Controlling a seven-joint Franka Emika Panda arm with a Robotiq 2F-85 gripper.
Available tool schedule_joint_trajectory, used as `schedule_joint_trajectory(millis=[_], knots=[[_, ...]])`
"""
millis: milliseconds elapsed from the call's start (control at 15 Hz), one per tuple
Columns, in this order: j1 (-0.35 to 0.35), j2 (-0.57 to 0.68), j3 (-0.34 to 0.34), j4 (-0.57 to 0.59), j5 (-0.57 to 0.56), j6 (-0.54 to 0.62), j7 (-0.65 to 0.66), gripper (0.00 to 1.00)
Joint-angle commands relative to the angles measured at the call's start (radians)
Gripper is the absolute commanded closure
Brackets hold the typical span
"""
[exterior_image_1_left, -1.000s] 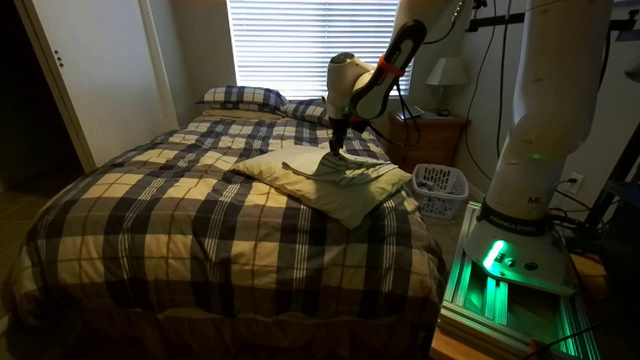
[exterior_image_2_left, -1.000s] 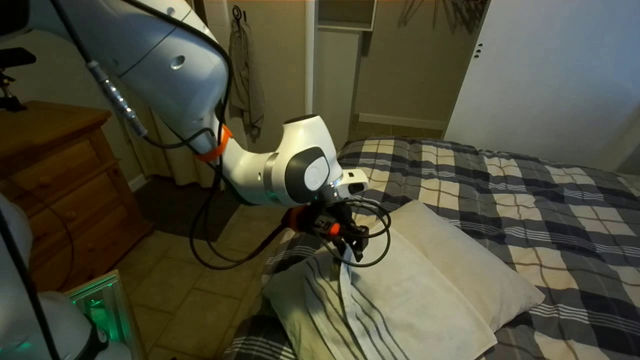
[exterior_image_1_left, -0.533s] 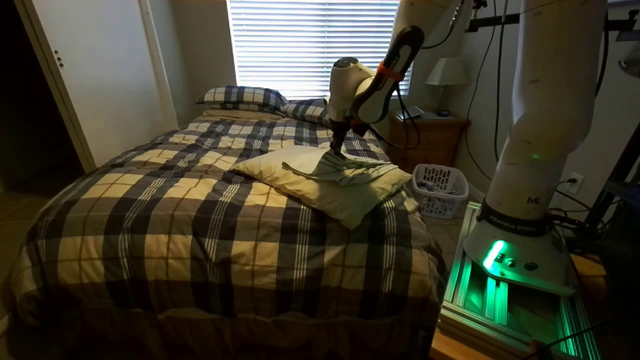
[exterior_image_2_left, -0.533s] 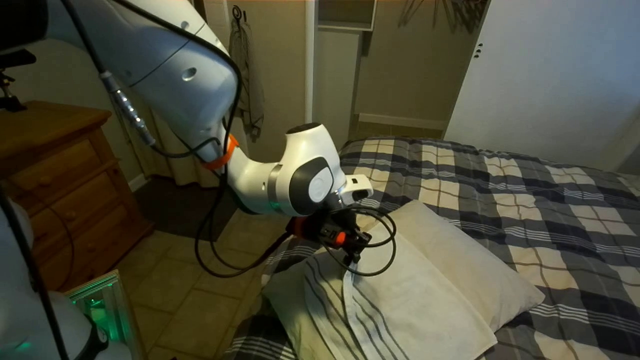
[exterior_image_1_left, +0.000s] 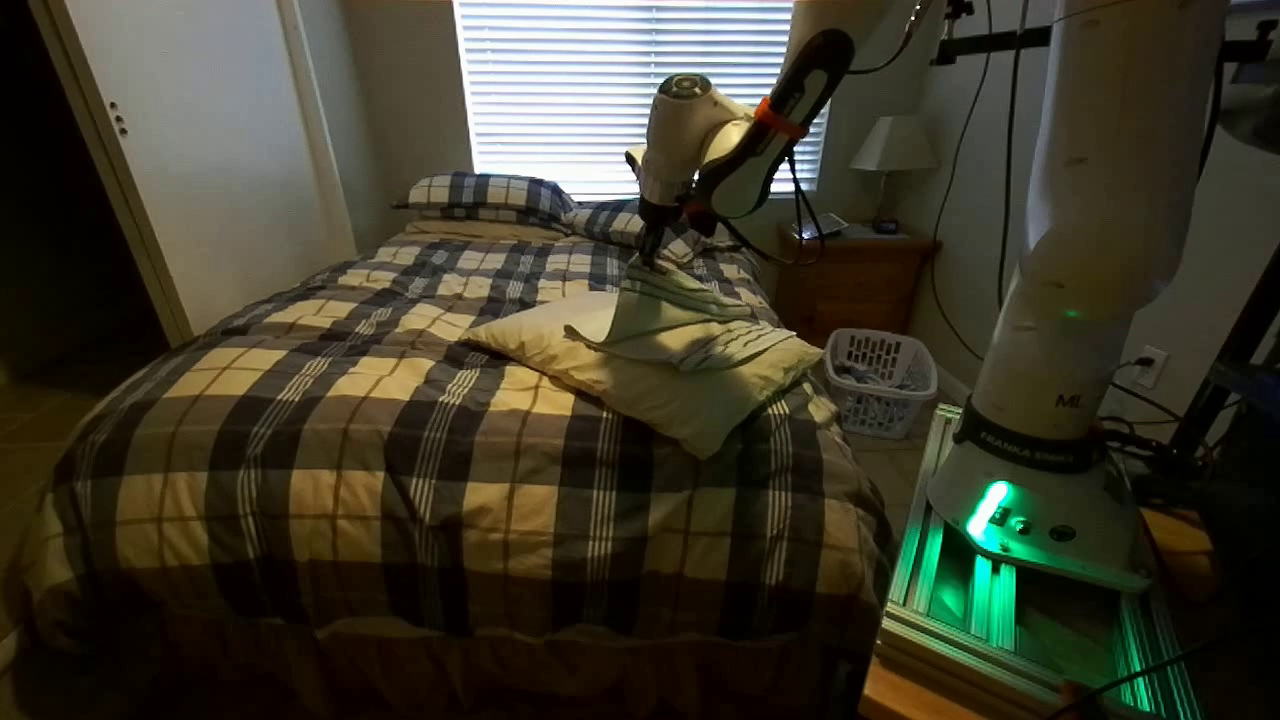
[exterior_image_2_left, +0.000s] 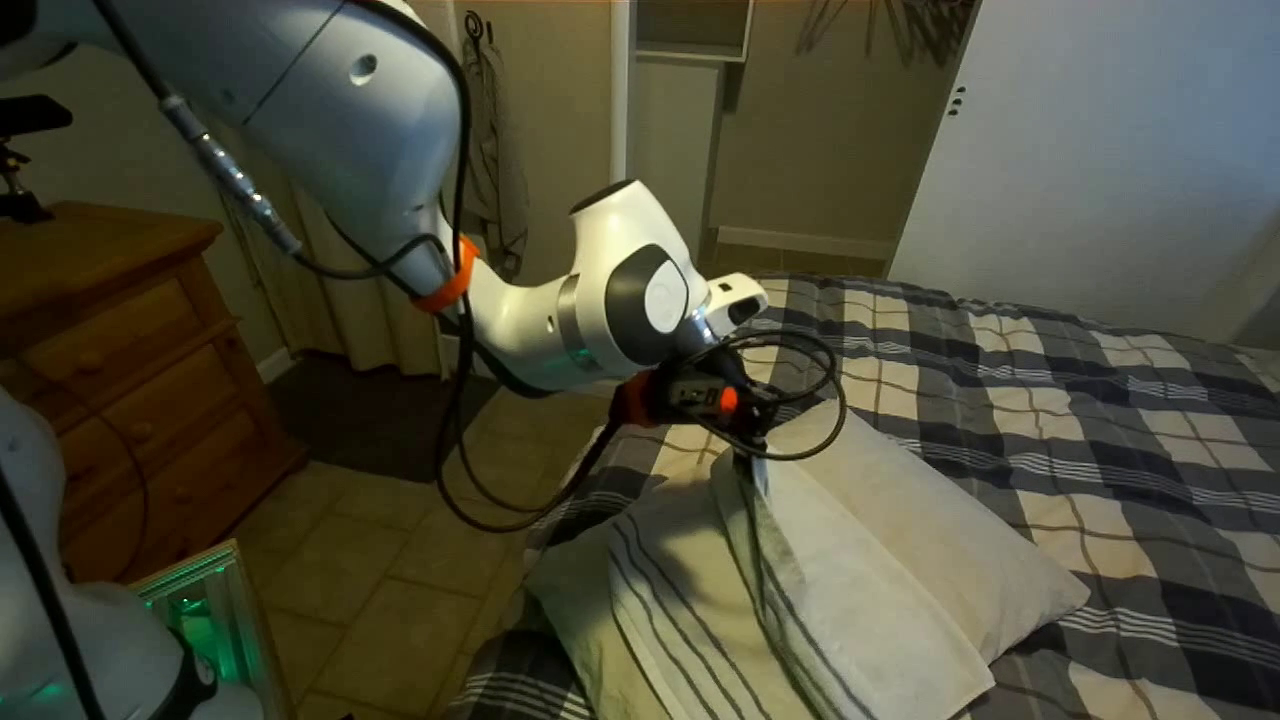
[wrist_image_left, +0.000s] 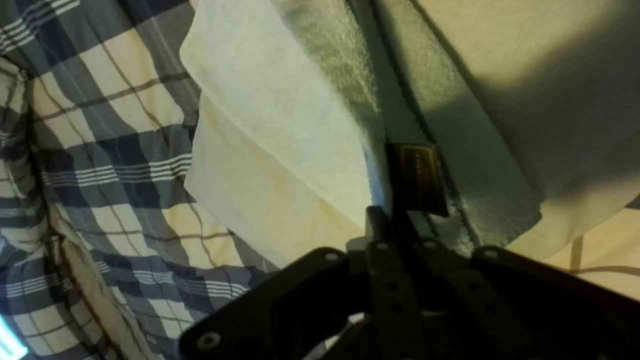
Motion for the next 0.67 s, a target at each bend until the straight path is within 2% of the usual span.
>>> schedule_joint_trajectory(millis=[0,467,600], knots=[[0.003,0.001,-0.008,0.076,-0.046,0.03,-0.013,0.96],[-0.027,0.066,0.014,0.257,0.084,0.043,-0.106,0.96],[-0.05,0.08,0.061,0.267,0.232,0.014,-0.218,0.97]])
